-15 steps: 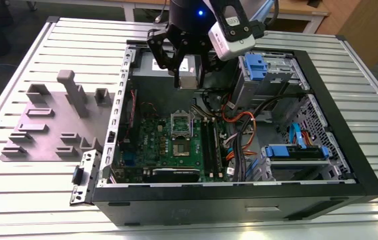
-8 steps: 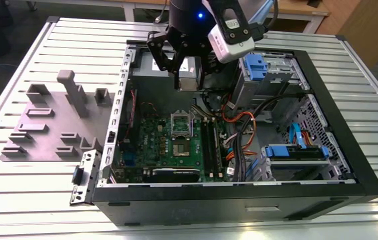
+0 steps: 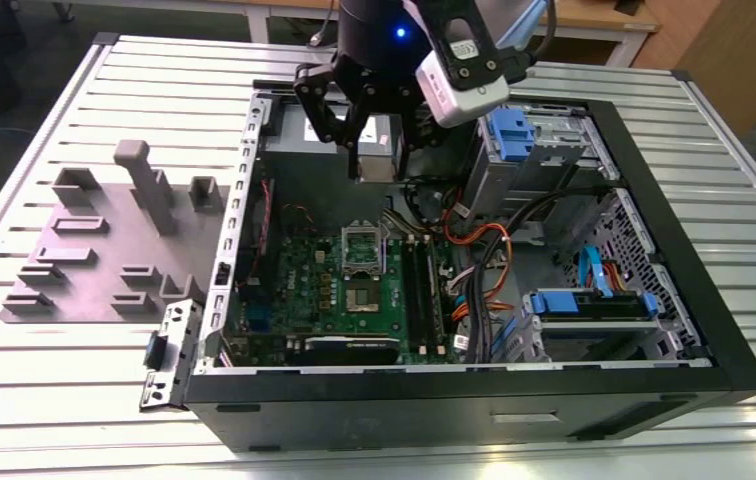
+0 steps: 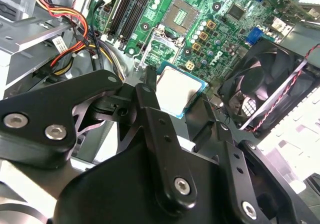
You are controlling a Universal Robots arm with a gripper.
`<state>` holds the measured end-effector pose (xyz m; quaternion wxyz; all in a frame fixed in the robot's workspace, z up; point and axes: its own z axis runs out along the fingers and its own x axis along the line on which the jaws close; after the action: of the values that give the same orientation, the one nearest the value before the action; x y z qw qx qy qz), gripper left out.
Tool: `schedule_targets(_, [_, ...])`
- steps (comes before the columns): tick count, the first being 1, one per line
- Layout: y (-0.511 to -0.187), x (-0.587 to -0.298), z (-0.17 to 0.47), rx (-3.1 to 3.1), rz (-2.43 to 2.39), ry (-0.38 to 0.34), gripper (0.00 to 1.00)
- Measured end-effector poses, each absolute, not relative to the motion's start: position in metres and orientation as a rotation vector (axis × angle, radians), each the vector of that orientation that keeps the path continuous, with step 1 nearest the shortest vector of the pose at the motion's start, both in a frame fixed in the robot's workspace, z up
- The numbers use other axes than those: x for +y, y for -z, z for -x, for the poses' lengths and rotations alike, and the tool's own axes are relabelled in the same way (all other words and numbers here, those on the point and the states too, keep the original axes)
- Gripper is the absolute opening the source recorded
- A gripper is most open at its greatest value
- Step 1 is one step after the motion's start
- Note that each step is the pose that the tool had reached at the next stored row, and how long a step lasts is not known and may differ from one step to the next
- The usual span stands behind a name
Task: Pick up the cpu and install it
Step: 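Place the cpu into insertion slot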
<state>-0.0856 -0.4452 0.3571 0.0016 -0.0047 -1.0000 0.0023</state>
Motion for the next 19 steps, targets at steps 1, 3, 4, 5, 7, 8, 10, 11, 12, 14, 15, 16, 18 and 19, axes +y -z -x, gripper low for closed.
schedule_targets(1, [-0.3569, -0.4452, 0.0856, -3.138, 0.015, -0.007, 0.47])
schedule_targets(3, [-0.3565, -0.4452, 0.0855, -3.138, 0.015, -0.007, 0.47])
schedule_targets(4, [-0.3563, -0.4452, 0.0855, -3.138, 0.015, -0.007, 0.47])
schedule_targets(5, [-0.3562, -0.4453, 0.0856, -3.138, 0.015, -0.007, 0.47])
schedule_targets(7, [-0.3558, -0.4453, 0.0856, -3.138, 0.015, -0.007, 0.47])
schedule_targets(8, [-0.3557, -0.4453, 0.0856, -3.138, 0.015, -0.007, 0.47])
schedule_targets(10, [-0.3553, -0.4453, 0.0855, -3.138, 0.015, -0.007, 0.47])
schedule_targets(11, [-0.3552, -0.4454, 0.0856, -3.138, 0.015, -0.008, 0.47])
schedule_targets(12, [-0.3550, -0.4454, 0.0856, -3.138, 0.015, -0.007, 0.47])
schedule_targets(14, [-0.3547, -0.4454, 0.0855, -3.138, 0.015, -0.007, 0.47])
schedule_targets(15, [-0.3544, -0.4454, 0.0856, -3.138, 0.015, -0.007, 0.47])
schedule_targets(16, [-0.3542, -0.4454, 0.0855, -3.138, 0.015, -0.008, 0.47])
schedule_targets(18, [-0.3540, -0.4454, 0.0855, -3.138, 0.015, -0.007, 0.47])
schedule_targets(19, [-0.3538, -0.4454, 0.0855, -3.138, 0.015, -0.007, 0.47])
